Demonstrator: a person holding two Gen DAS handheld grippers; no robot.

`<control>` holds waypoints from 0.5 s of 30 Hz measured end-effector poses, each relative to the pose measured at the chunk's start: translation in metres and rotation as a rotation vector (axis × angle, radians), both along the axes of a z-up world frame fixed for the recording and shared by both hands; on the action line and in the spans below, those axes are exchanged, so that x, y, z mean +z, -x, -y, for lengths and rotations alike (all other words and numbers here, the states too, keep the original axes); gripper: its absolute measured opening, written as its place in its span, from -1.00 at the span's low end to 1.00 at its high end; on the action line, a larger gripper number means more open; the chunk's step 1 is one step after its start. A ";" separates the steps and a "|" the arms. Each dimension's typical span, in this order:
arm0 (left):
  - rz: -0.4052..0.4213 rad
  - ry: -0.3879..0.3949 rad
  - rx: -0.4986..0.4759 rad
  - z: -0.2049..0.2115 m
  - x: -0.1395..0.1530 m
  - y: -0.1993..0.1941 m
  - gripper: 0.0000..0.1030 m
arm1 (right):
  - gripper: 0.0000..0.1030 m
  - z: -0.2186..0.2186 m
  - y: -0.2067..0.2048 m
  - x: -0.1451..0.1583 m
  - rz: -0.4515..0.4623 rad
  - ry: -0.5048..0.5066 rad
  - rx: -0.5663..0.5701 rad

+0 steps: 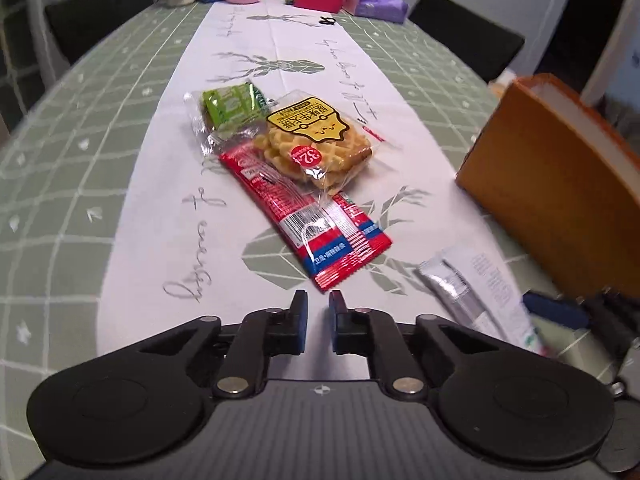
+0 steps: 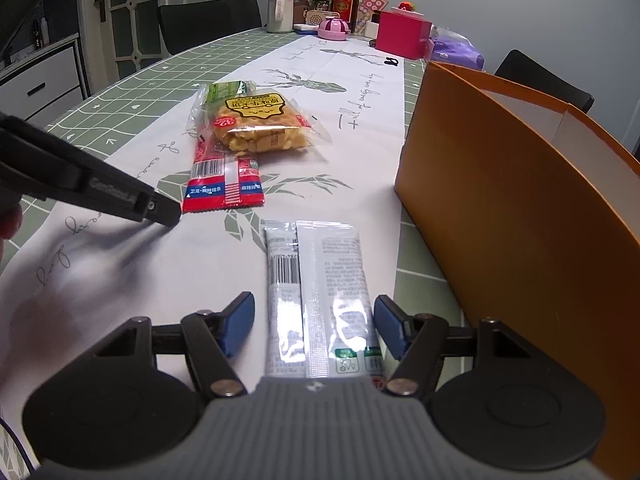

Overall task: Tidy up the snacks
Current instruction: 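Move the left tool to the red spicy-strip bag while the right holds the sachets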

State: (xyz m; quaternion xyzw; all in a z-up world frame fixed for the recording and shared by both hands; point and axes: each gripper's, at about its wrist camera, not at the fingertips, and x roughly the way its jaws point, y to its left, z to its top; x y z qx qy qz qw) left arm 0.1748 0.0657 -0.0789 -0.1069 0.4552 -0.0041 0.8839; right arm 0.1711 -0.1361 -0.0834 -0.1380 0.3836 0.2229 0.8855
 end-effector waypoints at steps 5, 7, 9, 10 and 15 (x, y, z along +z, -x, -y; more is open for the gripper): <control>0.052 0.016 0.085 0.000 0.003 -0.002 0.57 | 0.10 -0.001 -0.004 0.000 0.018 0.015 -0.019; 0.057 0.019 0.073 0.007 0.004 -0.010 0.62 | 0.10 -0.002 -0.006 -0.001 0.030 0.022 -0.019; 0.044 0.001 0.090 0.014 0.002 -0.019 0.72 | 0.10 -0.003 -0.010 -0.001 0.031 0.017 -0.021; 0.034 -0.014 0.105 0.017 0.000 -0.024 0.72 | 0.10 -0.004 -0.013 -0.002 0.032 0.016 -0.023; 0.022 -0.085 0.188 0.027 -0.003 -0.045 0.77 | 0.10 -0.006 -0.022 -0.003 0.037 0.003 -0.019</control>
